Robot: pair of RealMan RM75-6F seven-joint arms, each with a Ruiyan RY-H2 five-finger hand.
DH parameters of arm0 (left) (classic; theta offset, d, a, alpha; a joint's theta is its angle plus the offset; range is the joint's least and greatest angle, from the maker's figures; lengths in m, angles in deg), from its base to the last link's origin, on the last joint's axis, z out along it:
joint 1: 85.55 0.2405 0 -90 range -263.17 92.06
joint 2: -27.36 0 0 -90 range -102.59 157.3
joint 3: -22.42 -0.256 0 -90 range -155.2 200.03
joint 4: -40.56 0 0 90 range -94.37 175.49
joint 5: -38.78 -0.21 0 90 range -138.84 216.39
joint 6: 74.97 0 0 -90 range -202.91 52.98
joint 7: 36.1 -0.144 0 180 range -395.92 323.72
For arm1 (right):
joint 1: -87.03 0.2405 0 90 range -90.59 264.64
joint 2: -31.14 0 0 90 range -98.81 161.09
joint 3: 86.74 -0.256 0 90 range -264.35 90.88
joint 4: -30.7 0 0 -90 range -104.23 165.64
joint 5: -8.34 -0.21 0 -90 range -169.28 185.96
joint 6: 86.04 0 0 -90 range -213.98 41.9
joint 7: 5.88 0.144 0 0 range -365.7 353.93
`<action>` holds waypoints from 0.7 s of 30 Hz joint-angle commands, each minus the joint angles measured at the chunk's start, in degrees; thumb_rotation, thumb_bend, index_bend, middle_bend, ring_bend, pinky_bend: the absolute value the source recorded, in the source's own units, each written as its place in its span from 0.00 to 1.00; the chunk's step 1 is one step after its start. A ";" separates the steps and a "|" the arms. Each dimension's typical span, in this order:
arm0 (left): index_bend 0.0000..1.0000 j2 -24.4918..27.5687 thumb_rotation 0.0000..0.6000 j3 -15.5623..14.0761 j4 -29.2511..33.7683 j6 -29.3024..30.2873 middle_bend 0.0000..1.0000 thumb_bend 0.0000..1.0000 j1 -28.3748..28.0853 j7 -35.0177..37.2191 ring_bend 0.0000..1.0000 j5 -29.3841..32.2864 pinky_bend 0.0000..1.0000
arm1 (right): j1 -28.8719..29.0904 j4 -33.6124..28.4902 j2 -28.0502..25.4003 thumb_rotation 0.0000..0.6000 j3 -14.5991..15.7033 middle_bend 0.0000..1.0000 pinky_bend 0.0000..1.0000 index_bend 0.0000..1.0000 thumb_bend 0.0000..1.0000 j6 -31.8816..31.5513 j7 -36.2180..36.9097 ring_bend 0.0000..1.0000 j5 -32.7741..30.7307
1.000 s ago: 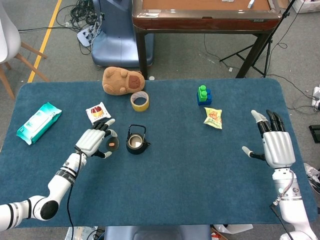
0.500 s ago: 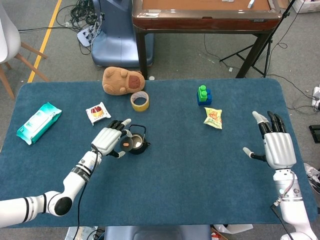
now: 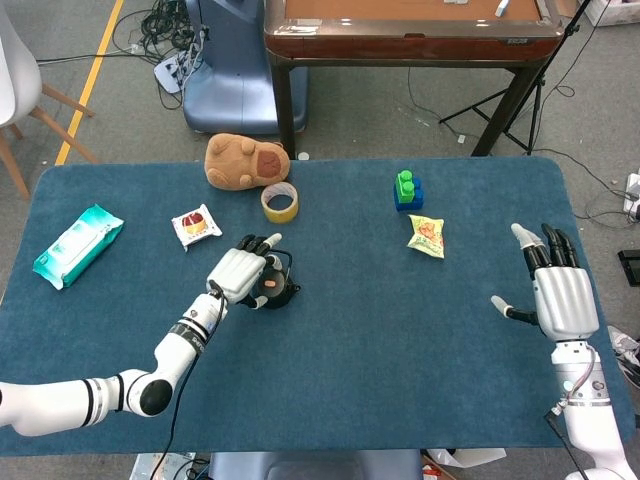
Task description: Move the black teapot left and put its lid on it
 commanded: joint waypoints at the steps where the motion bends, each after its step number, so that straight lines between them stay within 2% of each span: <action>1: 0.43 -1.16 1.00 -0.31 -1.46 -0.63 0.02 0.28 -1.26 -1.40 0.00 1.23 0.00 | -0.21 -0.13 -0.17 1.00 -0.03 0.18 0.01 0.09 0.00 -0.21 0.00 0.00 -0.08; 12: 0.43 -3.64 1.00 -1.01 -5.70 -1.07 0.02 0.28 -3.64 -3.80 0.00 4.01 0.00 | -0.96 -0.74 -0.83 1.00 -0.01 0.18 0.01 0.09 0.00 -0.80 -0.13 0.00 -0.11; 21: 0.42 -3.31 1.00 -2.59 -6.63 -0.73 0.02 0.28 -4.09 -6.22 0.00 5.61 0.00 | -1.24 -0.83 -0.98 1.00 -0.03 0.18 0.01 0.09 0.00 -0.88 0.04 0.00 -0.01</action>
